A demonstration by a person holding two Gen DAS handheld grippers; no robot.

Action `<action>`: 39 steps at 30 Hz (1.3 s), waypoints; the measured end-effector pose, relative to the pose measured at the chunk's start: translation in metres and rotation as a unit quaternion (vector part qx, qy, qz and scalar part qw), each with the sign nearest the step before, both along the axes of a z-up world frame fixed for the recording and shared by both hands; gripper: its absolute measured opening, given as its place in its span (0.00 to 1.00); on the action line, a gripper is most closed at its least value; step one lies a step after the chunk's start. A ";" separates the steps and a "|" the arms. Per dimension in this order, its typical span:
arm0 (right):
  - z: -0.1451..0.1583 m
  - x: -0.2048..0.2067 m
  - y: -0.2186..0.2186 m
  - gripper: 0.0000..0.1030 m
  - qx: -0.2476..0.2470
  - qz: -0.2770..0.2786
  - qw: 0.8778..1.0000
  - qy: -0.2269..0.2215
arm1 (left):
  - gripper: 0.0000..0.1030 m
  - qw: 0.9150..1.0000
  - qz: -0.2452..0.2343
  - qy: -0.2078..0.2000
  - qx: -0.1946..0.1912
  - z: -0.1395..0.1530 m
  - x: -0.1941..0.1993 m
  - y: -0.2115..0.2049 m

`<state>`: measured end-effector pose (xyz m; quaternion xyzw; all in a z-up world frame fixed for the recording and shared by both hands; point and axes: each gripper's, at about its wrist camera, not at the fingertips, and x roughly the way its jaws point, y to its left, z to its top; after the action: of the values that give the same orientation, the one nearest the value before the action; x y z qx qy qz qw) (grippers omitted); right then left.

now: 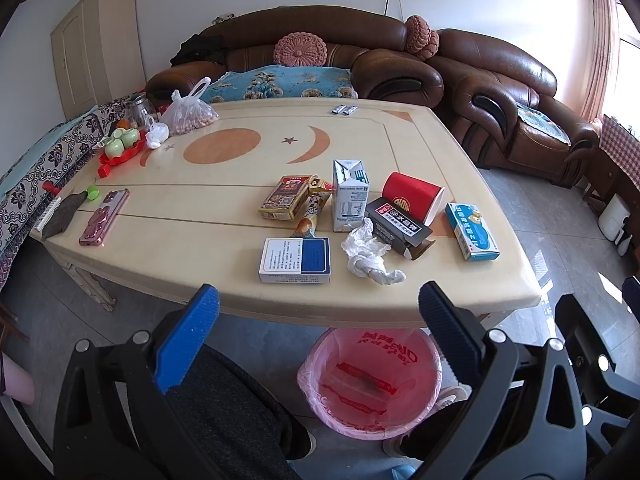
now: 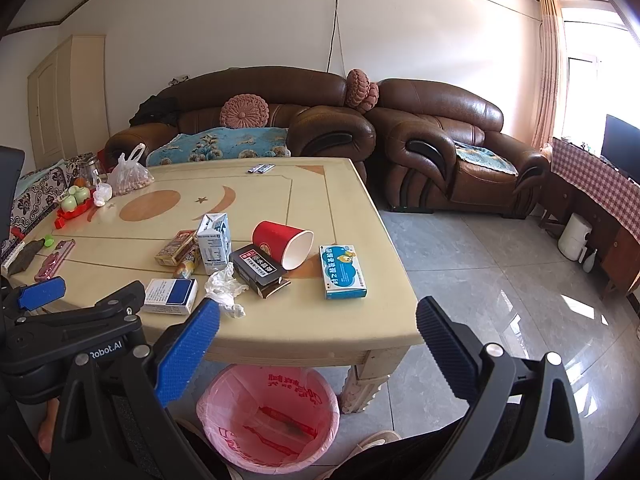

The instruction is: Collect trash

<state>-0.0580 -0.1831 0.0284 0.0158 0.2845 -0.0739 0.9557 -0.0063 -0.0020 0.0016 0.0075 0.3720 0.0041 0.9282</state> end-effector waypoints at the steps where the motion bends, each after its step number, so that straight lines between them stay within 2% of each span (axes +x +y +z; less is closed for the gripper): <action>1: 0.001 0.000 -0.005 0.94 0.000 0.002 1.000 -0.001 | 0.95 1.000 0.000 0.000 0.000 0.000 0.000 0.000; 27: 0.002 0.002 0.001 0.94 0.004 0.006 1.000 0.002 | 0.95 1.000 0.002 0.008 -0.013 0.006 0.003 0.009; 35: 0.000 0.009 -0.002 0.94 0.009 0.008 1.000 0.007 | 0.95 1.000 0.007 0.018 -0.011 0.000 0.010 0.020; 39: -0.007 0.018 -0.012 0.94 0.012 0.005 1.000 0.009 | 0.95 0.999 0.011 0.031 -0.022 -0.006 0.018 0.033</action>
<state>-0.0404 -0.1946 0.0216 0.0254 0.2940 -0.0663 0.9532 0.0119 0.0315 -0.0048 -0.0173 0.4009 0.0061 0.9159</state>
